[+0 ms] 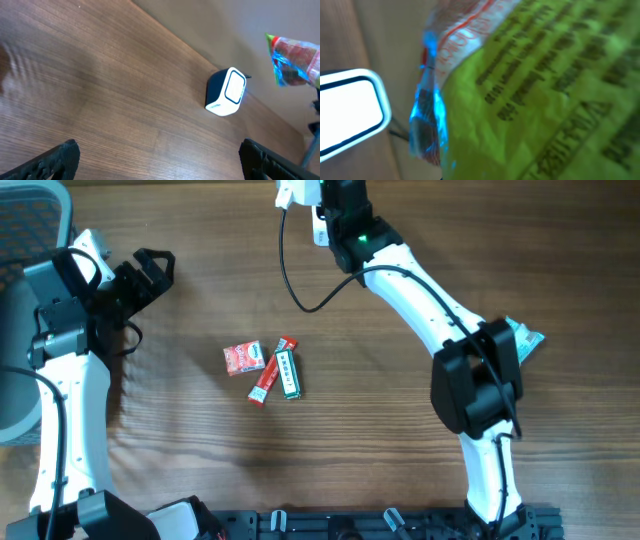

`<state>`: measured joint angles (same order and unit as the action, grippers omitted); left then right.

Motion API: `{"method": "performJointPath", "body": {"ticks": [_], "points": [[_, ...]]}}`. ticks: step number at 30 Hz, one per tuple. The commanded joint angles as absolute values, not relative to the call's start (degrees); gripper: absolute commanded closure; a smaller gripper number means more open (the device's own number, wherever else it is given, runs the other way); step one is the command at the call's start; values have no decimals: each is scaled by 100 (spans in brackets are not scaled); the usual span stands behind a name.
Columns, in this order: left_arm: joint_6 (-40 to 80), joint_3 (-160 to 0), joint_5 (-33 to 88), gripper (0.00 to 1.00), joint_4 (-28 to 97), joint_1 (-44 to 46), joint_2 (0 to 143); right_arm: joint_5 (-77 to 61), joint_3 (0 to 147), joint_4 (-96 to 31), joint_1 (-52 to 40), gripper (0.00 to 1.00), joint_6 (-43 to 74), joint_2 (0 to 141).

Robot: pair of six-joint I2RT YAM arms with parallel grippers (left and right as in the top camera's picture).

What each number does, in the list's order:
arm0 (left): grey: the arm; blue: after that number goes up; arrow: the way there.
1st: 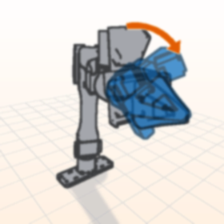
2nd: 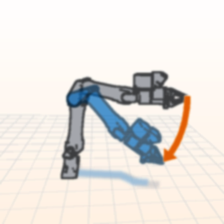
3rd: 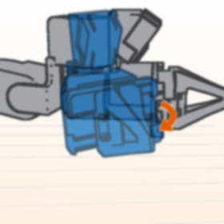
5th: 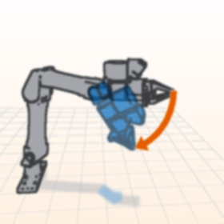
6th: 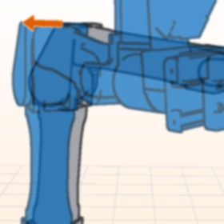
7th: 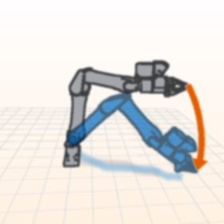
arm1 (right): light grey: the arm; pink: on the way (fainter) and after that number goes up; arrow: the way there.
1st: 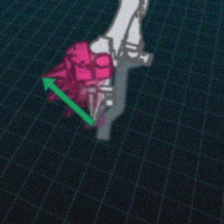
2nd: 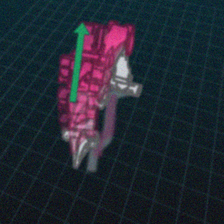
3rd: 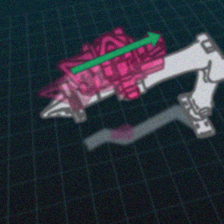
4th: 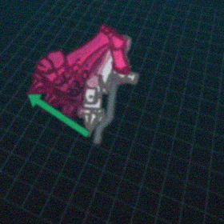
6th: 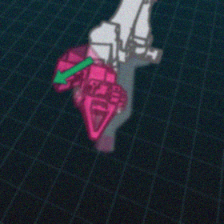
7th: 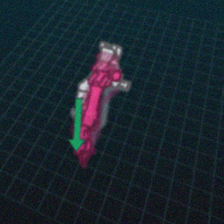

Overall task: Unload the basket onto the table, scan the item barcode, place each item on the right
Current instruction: 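Lift the green snack bags with the right gripper toward the scanner, then carry the bags right with the right gripper and drop them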

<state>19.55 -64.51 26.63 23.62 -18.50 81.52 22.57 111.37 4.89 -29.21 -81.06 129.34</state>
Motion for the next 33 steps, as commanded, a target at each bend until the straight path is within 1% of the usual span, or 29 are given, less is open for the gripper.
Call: {"method": "performJointPath", "body": {"ticks": [1, 5, 8, 10, 13, 14, 16, 17, 20, 22, 26, 28, 29, 31, 33], "points": [[1824, -6462, 2692, 0, 2346, -1865, 8154, 2412, 11275, 1245, -2805, 96, -8493, 13277], [1824, -6462, 2692, 0, 2346, -1865, 8154, 2346, 11275, 2064, -2718, 96, -8359, 13753], [1824, -6462, 2692, 0, 2346, -1865, 8154, 2106, 11275, 2156, -2714, 95, -8143, 14022], [1824, -6462, 2692, 0, 2346, -1865, 8154, 1927, 11271, 1769, -2707, 95, -7590, 14042], [1824, -6462, 2689, 0, 2346, -1865, 8154, 1693, 11271, 1234, -2703, 94, -7496, 14042], [1824, -6462, 2692, 0, 2346, -1865, 8154, 1682, 11271, 1072, -2703, 92, -7487, 14042], [1824, -6462, 2692, 0, 2346, -1865, 8154, 1682, 11271, 902, -2703, 92, -7474, 14042], [1824, -6462, 2692, 0, 2346, -1865, 8154, 1684, 11271, 854, -2709, 96, -7393, 14040], [1824, -6462, 2692, 0, 2346, -1865, 8154, 1684, 11271, 773, -2720, 96, -6792, 14035], [1824, -6462, 2692, 0, 2346, -1865, 8154, 1684, 11271, 622, -2722, 96, -6694, 14011], [1824, -6462, 2692, 0, 2346, -1865, 8154, 1723, 11271, 482, -2832, 96, -6128, 13725], [1824, -6462, 2692, 0, 2346, -1863, 8154, 1754, 11271, 217, -2832, 96, -5920, 13572], [1824, -6462, 2689, 0, 2346, -1865, 8154, 1824, 11271, -30, -2832, 96, -5642, 13445], [1824, -6462, 2692, 0, 2346, -1865, 8154, 1824, 11271, -412, -2825, 96, -4626, 13017], [1824, -6462, 2692, 0, 2346, -1865, 8154, 1831, 11271, -851, -2816, 96, -3854, 12381]]}}
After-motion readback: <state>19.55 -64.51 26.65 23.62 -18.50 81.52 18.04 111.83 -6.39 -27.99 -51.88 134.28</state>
